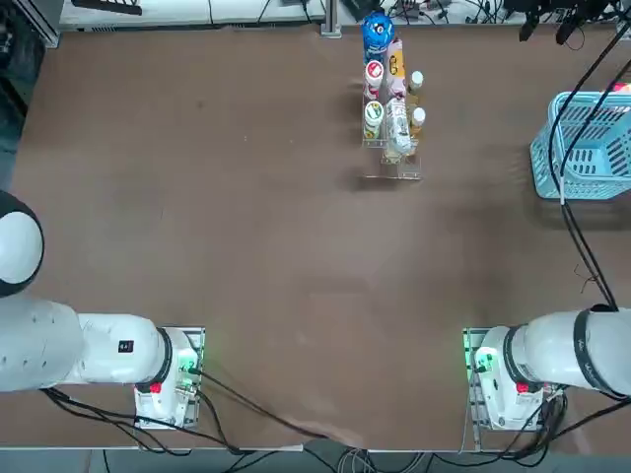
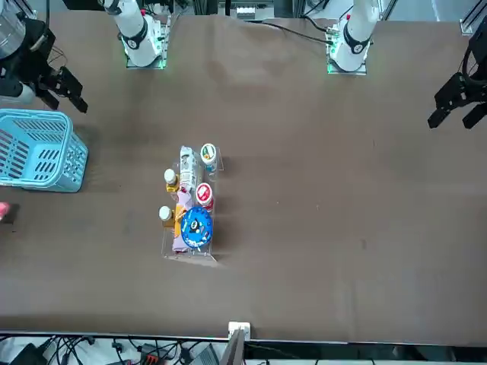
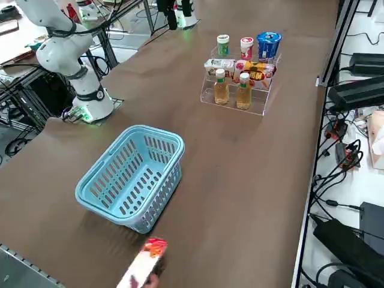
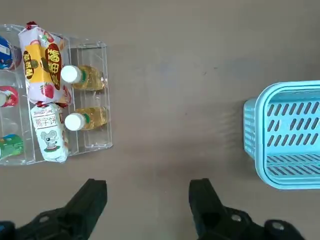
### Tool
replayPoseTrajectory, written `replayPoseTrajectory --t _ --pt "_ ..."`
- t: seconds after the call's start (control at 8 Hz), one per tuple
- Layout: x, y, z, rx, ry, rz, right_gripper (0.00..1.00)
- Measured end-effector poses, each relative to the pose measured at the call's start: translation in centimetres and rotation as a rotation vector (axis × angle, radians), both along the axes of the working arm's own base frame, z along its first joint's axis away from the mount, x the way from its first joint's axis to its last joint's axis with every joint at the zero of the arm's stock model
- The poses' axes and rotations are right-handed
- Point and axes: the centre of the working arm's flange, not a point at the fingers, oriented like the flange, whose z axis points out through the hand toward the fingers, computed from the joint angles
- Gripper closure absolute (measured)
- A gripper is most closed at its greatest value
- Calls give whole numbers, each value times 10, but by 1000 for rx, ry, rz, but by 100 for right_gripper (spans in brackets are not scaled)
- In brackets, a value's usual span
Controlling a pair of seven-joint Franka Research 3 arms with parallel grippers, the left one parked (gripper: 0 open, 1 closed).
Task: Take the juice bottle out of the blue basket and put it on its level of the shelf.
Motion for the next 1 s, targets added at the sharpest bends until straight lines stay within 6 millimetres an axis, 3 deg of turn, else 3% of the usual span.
replayPoseTrajectory --t 1.0 --pt "-5 -1 -4 -3 46 -1 0"
